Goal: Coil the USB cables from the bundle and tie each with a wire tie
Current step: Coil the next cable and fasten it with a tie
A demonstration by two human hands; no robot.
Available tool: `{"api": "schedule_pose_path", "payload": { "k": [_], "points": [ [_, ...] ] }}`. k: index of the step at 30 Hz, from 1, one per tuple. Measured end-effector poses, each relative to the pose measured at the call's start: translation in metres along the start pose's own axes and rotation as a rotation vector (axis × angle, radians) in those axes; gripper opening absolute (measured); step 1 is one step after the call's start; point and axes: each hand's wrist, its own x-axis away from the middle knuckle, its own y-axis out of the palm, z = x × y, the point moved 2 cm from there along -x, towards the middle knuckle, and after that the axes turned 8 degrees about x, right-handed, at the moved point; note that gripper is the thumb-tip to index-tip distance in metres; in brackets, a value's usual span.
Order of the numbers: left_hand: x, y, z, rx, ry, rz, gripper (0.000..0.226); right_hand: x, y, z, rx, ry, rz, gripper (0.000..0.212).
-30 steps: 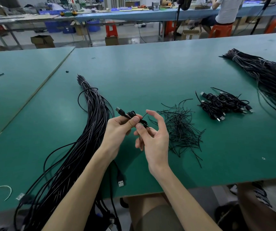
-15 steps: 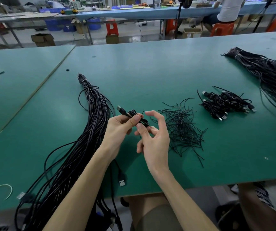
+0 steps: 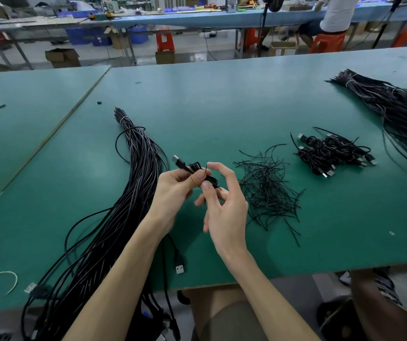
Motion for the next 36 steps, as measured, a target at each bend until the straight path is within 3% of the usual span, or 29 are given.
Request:
{"api": "schedule_pose_path", "payload": {
  "k": [8, 23, 31, 36],
  "points": [
    [-0.001, -0.001, -0.002, -0.038, 0.003, -0.034, 0.017, 0.001, -0.002, -0.001, -0.002, 0.011, 0.001, 0.016],
    [-0.003, 0.000, -0.008, 0.032, -0.089, -0.041, 0.025, 0.000, 0.000, 0.007, -0.024, 0.043, -0.034, 0.029],
    [0.000, 0.006, -0.006, -0.192, 0.019, -0.083, 0.019, -0.001, 0.000, 0.009, -0.071, 0.109, -0.028, 0.028],
    [-0.001, 0.002, -0.004, -0.251, 0.067, -0.019, 0.016, -0.002, 0.002, 0.012, -0.038, 0.103, -0.048, 0.030]
  ]
}}
